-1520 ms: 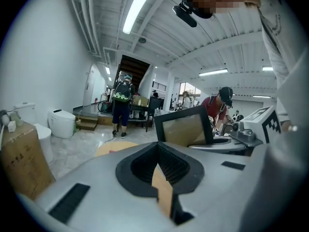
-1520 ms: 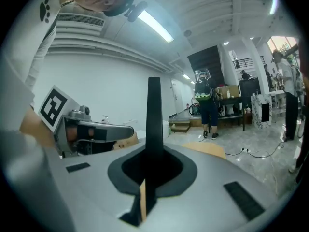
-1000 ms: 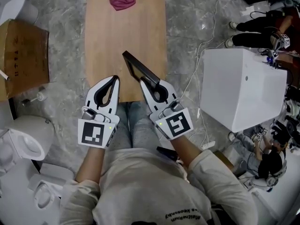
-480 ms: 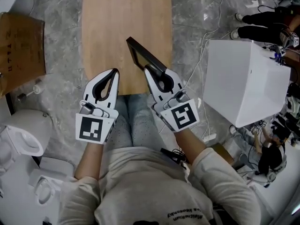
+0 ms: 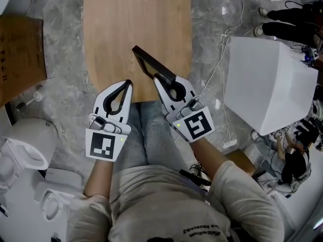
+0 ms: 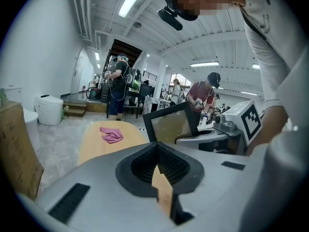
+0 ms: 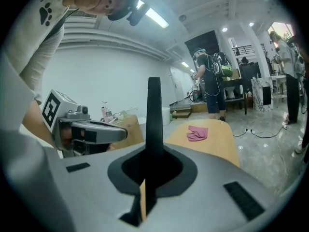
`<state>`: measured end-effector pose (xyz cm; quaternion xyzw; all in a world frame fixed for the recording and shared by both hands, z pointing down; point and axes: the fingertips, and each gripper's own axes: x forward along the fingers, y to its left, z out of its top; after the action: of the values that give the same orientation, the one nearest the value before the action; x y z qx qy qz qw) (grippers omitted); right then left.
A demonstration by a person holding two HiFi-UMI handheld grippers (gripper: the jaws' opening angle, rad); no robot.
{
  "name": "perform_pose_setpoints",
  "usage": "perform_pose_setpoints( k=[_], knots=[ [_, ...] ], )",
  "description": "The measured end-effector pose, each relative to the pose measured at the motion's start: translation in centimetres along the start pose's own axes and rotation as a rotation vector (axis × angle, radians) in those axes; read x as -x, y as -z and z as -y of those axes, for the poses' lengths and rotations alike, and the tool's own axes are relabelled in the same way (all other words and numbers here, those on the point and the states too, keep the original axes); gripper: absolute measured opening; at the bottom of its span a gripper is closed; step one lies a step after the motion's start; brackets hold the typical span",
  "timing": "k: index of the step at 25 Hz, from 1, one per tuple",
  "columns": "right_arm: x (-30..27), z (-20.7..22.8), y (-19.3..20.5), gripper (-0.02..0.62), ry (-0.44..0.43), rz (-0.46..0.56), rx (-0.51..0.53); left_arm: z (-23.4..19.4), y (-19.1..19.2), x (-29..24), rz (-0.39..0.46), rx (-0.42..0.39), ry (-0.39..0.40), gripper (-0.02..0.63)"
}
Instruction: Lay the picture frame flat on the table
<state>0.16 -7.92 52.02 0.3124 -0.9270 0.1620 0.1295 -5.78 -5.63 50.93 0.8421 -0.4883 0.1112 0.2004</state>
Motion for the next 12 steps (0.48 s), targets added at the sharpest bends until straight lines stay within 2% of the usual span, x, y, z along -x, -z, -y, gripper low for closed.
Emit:
perform_pose_setpoints(
  k=[12],
  knots=[
    [-1.7, 0.1, 4.1, 0.017, -0.053, -0.015, -0.009, -1.7, 4.1, -1.0, -0.036, 0.032, -0.021, 0.006]
  ],
)
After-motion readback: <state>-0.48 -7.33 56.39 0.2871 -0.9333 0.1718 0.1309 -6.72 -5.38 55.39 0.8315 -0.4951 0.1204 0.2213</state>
